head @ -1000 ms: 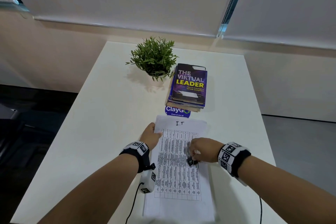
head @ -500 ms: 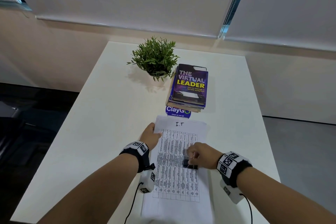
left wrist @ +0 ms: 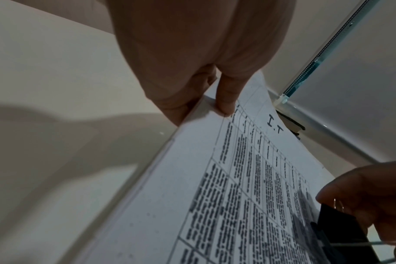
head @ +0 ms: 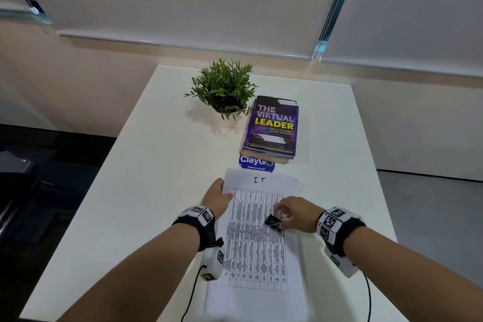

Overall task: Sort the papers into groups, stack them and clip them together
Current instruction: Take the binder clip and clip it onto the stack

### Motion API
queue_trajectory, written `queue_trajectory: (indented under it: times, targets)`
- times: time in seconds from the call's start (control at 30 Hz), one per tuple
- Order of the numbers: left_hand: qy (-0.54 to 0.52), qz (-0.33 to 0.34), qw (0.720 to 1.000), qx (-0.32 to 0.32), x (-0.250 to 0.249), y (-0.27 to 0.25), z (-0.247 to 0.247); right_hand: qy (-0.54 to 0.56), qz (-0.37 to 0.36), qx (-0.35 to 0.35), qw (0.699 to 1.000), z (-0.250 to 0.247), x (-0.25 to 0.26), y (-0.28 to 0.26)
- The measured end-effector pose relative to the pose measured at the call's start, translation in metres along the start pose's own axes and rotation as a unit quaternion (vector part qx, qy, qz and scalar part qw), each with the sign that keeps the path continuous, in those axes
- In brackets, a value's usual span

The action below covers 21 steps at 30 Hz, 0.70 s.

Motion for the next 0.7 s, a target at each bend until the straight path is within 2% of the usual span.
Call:
queue_trajectory:
  times: [0.17,0.4,0.7]
  targets:
    - [-0.001,0.015,1.0,-0.005,-0.004,-0.002,-0.002,-0.01,-0.015,-0.044,0.999,-0.033,0.008,0.0]
    - [-0.004,0.029,1.0,-0.004,-0.006,-0.009,-0.003,-0.044,-0.035,-0.144,0.988,-0.116,0.029,-0.005]
    - [-0.037,0.041,0.998,-0.005,-0.012,-0.017,-0.003,-0.18,-0.024,-0.116,0.976,-0.13,0.072,0.012]
Point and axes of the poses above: each hand's wrist, its own y-axis towards the middle knuckle, its own z-axis out of the palm, x = y × z, the point moved 9 cm from there along y, towards the middle knuckle, and after that the axes turned 13 degrees about z, right-handed, at the moved point
